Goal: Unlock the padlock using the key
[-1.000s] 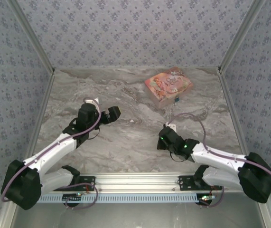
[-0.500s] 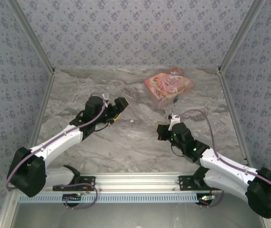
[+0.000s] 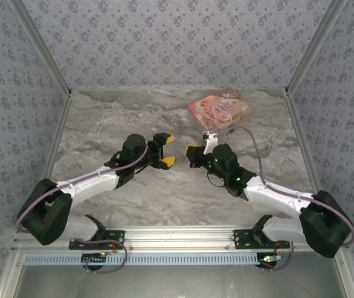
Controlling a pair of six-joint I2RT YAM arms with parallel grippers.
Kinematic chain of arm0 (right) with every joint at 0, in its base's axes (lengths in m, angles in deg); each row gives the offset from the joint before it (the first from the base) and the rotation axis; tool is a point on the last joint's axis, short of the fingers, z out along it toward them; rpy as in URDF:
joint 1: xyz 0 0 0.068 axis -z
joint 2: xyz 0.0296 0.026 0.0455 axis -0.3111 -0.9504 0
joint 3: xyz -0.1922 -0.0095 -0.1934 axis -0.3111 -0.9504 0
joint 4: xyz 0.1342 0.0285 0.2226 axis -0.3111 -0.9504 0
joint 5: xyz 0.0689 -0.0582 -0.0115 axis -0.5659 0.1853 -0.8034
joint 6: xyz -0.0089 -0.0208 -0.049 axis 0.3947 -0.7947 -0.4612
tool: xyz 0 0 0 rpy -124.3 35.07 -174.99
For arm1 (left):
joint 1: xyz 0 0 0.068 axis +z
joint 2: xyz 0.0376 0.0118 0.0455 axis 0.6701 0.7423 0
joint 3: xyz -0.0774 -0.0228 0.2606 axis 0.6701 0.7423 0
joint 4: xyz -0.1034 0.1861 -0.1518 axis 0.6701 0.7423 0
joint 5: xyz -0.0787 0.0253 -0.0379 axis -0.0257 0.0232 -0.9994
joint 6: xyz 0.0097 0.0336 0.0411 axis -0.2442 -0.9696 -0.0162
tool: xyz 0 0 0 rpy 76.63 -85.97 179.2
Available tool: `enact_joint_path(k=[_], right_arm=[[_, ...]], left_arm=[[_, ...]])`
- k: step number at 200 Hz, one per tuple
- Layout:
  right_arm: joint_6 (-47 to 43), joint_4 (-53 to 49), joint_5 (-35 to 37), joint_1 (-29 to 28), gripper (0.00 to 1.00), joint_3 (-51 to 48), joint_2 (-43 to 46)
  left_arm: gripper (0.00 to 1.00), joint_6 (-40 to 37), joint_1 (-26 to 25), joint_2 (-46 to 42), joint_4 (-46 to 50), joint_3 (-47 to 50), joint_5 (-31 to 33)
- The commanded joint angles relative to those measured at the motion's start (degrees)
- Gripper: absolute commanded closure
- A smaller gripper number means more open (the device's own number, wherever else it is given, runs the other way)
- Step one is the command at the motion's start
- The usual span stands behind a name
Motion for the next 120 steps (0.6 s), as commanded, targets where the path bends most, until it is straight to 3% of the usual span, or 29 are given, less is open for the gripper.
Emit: enact_joint_path(k=[1,42,120], right_arm=[[-0.48,4.98,-2.25,-1.0,1.0,3.19,-2.99],[0.73,7.36,-3.09,-3.16,1.0,4.25,-7.68],[3.57,8.09,-1.23,-6.33,1.0,1.62,-7.62]], left_arm=[[0.22,11.35,-0.83,0.19,-4.18,-0.06,1.54],[0.25,12.79,-1.36,-0.28,-5.14,0.71,3.16],[0.44,14.24,-1.39,0.39,-7.42,2.01,3.85]])
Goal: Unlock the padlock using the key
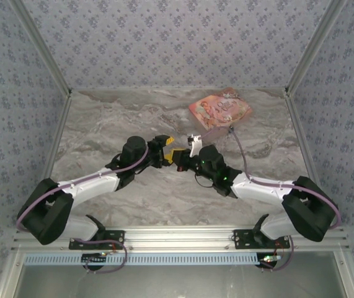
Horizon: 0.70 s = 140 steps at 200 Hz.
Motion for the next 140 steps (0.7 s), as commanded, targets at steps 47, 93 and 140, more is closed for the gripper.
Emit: enact_joint_path(k=[47,93,140], right_arm=[[1.82,-0.44,3.84,-1.33,1.0,-3.69,4.56],[1.15,-2.97,5.09,-1.13,1.0,-4.63,6.8],[1.33,-2.48,4.85,-0.93,1.0,-4.37,5.84]], left_arm=[[0.52,9.59,-0.47,0.3,-3.15,1.05,2.11],[0.61,9.54,-0.44,0.66,-3.26,0.89,2.04],[0.72,9.18,-0.43,1.69,-4.4,0.51,1.15]])
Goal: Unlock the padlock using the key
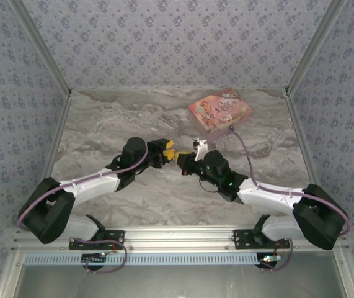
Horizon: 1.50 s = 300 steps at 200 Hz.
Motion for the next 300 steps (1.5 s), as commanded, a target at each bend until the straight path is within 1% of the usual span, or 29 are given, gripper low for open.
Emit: enact_joint_path(k=[1,25,44,89,101,111,115,172,213,231,243,285,300], right_arm=[[0.23,-0.03,1.17,0.0,1.0,-0.37,-0.04],[0.45,0.03,0.99,0.14,1.0,-0.22,-0.54],[0.57,0.21,0.79,0.27,1.0,-0.14,-0.94],[0.7,0.12,0.79,1.03,1.0,-0.35,-0.57],[0.68,0.13,0.65,1.48,1.0,-0.37,-0.35],[0.5,0.03,0.47,1.94,1.0,-0.3,-0.22],[0.38,0.03,0.21,2.21,1.0,-0.19,-0.22],[-0.8,0.31,-2.5,3.51,1.0,2.88,-2.12],[-0.42,1.7,-4.95,3.48,1.0,5.68,-6.0],[0.17,2.49,-5.55,3.16,1.0,6.07,-7.13],[0.35,2.73,-5.76,2.93,1.0,6.09,-7.44],[1.08,2.28,-4.6,2.72,1.0,3.5,-6.02],[1.09,1.93,-4.29,2.67,1.0,2.84,-5.16]], left_arm=[[0.72,9.07,-0.42,0.94,-2.81,-0.36,-0.11],[0.83,8.76,-0.44,1.51,-3.36,-0.7,-0.61],[1.0,8.15,-0.43,1.8,-3.38,-1.1,-1.15],[1.0,6.75,-0.4,2.84,-2.98,-1.81,-2.75],[0.92,6.63,-0.42,2.63,-1.87,-1.75,-2.81],[0.8,6.62,-0.41,2.3,-1.09,-1.67,-2.74],[0.78,6.59,-0.45,2.18,-0.79,-1.68,-2.75],[0.6,6.39,-0.43,1.55,0.13,-1.75,-3.31],[0.54,6.71,-0.47,1.83,-0.69,-2.02,-4.09],[0.53,6.74,-0.44,1.81,-1.29,-1.88,-4.0],[0.54,6.75,-0.42,1.85,-1.7,-1.84,-3.92],[0.69,7.31,-0.47,1.9,-2.68,-1.32,-3.38],[0.73,7.37,-0.48,1.95,-2.68,-1.28,-3.31]])
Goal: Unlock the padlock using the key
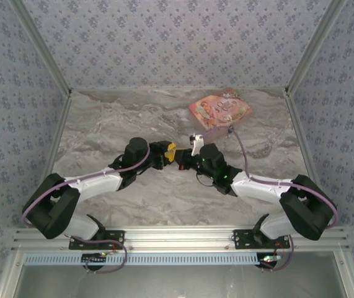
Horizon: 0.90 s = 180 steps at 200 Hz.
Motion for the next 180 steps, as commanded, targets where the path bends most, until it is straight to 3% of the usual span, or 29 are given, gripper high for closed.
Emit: enact_joint_path(k=[1,88,146,180], right_arm=[[0.92,0.94,0.3,-0.4,1.0,-1.0,1.71],[0.47,-0.56,0.66,-0.36,1.0,-1.67,3.57],[0.74,-0.64,1.28,-0.28,1.0,-2.23,4.4],[0.74,-0.94,1.42,-0.1,1.0,-2.46,4.98]], left_arm=[[0.73,7.22,-0.47,-0.62,-1.5,-1.28,-0.68],[0.91,7.3,-0.47,-0.59,-0.89,-1.38,-0.68],[0.93,7.31,-0.46,-0.47,-0.79,-1.3,-0.75],[0.89,7.33,-0.52,-0.25,-0.79,-1.21,-0.8]])
